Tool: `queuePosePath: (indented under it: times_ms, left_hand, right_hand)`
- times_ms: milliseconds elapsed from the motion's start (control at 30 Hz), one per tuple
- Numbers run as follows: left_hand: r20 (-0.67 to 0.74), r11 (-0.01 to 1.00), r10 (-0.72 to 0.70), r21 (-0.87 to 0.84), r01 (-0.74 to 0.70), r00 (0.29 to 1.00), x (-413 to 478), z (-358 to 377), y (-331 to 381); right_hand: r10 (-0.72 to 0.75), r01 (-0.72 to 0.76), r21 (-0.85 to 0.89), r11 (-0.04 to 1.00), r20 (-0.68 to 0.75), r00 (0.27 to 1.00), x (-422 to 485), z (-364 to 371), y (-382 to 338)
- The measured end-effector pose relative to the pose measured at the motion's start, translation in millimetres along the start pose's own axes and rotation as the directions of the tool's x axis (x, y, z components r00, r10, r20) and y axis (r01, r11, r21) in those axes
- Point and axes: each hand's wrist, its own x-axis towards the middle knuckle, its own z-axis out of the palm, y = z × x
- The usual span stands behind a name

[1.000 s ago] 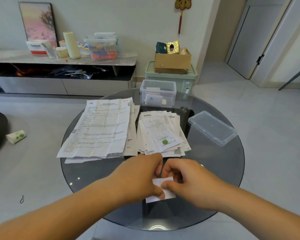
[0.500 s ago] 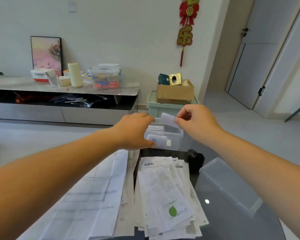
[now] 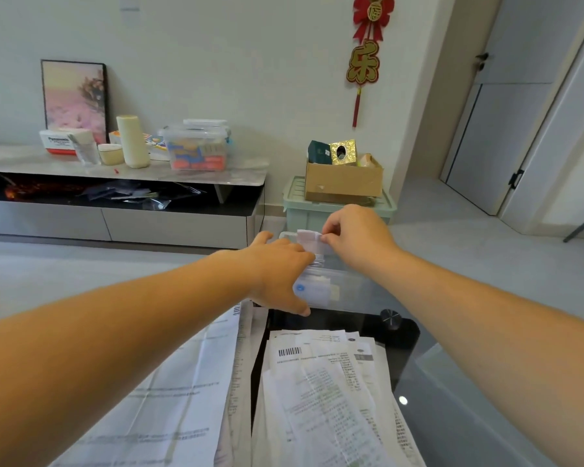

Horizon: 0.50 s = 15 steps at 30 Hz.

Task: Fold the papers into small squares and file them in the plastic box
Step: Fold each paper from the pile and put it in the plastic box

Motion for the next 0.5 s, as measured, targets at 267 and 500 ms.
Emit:
queuePosePath:
  times_ms: [267,500]
  left_hand:
    - [-0.064,0.998,0.014,-0.060,-0.017,0.998,-1,6,-2]
    - [-0.106,0.996,0.026,-0.077,-0.035,0.994,0,10,-4]
  right_hand:
    - [-0.080,0.078,-0.020,0.997,-0.086,0.993,-4,4,0]
    - [-0.045,0.063,-0.105,0.993,0.159,0.986,2,1,-9]
